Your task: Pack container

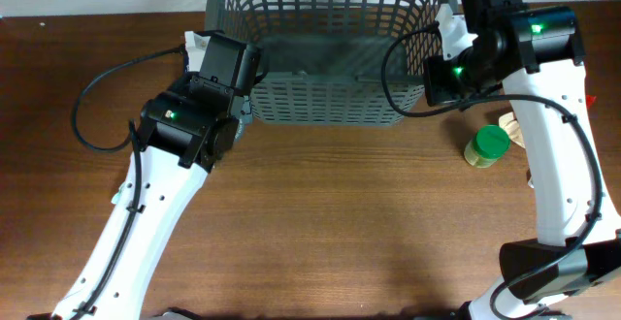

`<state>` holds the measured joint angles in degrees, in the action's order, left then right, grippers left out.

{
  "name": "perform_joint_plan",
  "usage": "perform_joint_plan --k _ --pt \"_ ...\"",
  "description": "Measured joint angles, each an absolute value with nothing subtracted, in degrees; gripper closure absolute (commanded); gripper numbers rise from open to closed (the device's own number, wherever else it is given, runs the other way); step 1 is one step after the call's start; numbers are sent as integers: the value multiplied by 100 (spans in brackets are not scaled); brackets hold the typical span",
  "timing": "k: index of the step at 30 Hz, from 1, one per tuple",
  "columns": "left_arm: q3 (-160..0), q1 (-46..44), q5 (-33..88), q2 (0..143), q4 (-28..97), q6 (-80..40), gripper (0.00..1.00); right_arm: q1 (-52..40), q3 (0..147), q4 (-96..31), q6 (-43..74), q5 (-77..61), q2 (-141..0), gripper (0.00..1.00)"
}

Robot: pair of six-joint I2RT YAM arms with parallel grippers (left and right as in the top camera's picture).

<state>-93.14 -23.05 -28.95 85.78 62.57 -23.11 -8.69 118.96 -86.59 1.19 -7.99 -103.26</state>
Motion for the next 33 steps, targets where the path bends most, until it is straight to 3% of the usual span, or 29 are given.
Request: perform_joint_plan --k 19,25,33 --pt "-9314 -2305 -2895 8578 6259 -2309 99 -869 11896 -8639 82 -799 -10519 95" --pt "-9314 -2305 -2895 8578 6259 -2309 98 -869 11896 -8621 84 -816 -10519 74" --pt "-9314 -2305 -2897 8578 6259 -2311 98 -869 11896 -8689 21 -821 -10519 68"
